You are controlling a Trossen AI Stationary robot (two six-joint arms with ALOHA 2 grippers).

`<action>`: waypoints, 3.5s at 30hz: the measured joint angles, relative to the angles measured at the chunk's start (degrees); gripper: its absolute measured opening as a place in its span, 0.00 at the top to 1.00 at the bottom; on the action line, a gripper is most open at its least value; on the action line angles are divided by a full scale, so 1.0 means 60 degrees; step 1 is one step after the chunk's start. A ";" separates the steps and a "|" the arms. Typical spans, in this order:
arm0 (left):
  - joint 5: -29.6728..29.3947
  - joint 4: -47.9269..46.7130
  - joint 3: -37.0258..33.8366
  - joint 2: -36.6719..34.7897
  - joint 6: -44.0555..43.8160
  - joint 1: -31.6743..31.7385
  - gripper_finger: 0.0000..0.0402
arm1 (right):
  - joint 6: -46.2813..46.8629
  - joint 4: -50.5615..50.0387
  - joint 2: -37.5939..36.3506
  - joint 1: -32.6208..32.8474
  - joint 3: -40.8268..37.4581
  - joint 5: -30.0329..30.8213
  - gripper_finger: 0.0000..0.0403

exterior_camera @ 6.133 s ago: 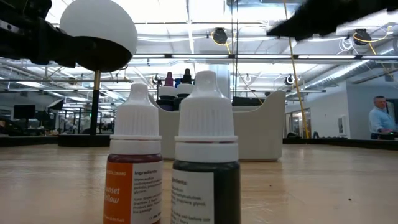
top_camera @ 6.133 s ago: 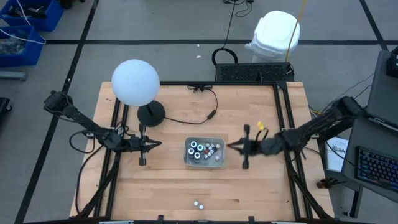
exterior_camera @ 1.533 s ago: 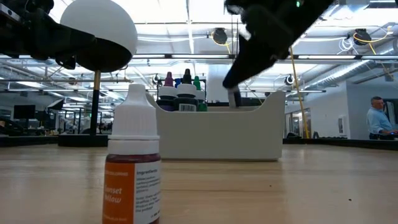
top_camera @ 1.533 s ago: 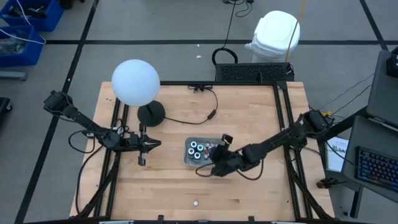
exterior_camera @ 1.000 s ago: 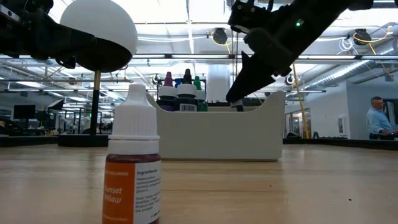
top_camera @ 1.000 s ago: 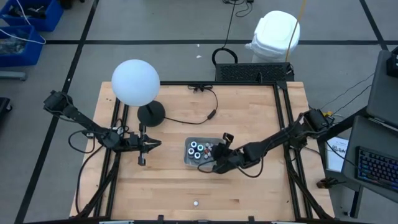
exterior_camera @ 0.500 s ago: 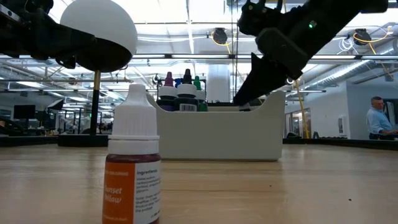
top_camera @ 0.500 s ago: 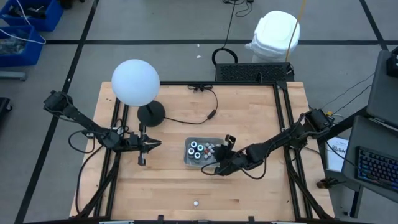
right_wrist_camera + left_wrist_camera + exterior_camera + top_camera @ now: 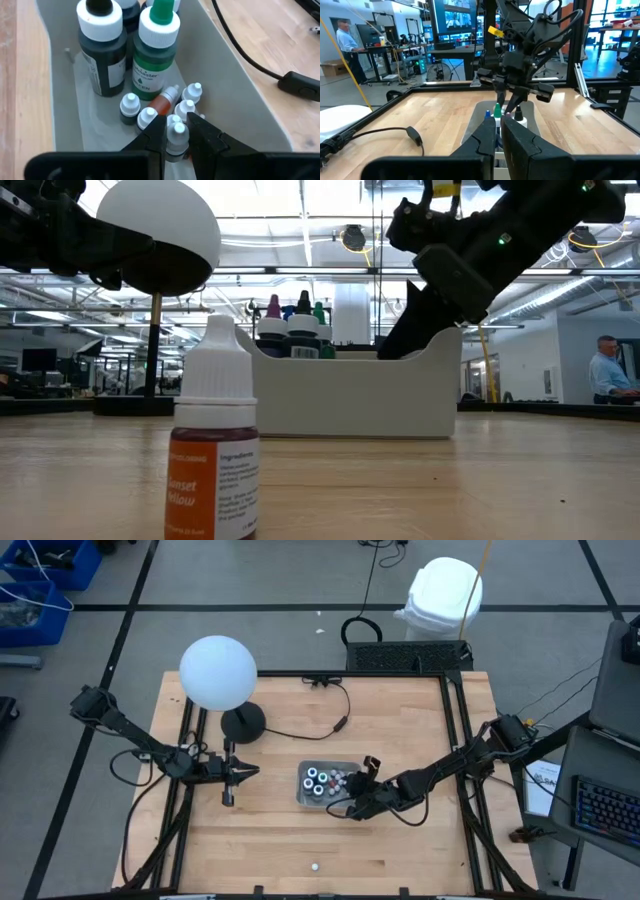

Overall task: Pick & Place food coloring
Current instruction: Put the small red food coloring bottle into the gray bin, then put the small yellow food coloring bottle into the gray bin

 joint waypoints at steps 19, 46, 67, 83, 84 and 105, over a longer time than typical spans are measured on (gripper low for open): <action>0.0000 0.0001 0.0000 0.0000 0.0004 0.0000 0.91 | -0.0175 -0.0051 0.0000 -0.0067 -0.0007 -0.0013 0.82; -0.0004 0.0002 0.0000 -0.0003 0.0004 0.0001 0.91 | -0.0140 -0.0064 0.0002 -0.0248 -0.0007 0.0015 0.77; -0.0018 -0.0001 0.0000 0.0000 0.0044 0.0001 0.91 | -0.1785 -0.0987 -0.3158 0.0124 -0.0015 0.0296 0.86; -0.0015 -0.0090 0.0000 0.0000 0.1128 0.0001 0.91 | -0.2893 0.1172 -0.6536 -0.0191 -0.4130 0.0248 1.00; -0.0015 -0.0034 0.0000 -0.0004 0.1370 -0.0001 0.91 | -0.2939 0.1718 -0.6690 -0.0251 -0.4547 0.0239 1.00; -0.1439 -0.2496 0.1550 0.1250 -0.0788 0.0001 0.99 | -0.2987 0.7493 -0.6839 -0.1663 -0.8572 -0.2098 1.00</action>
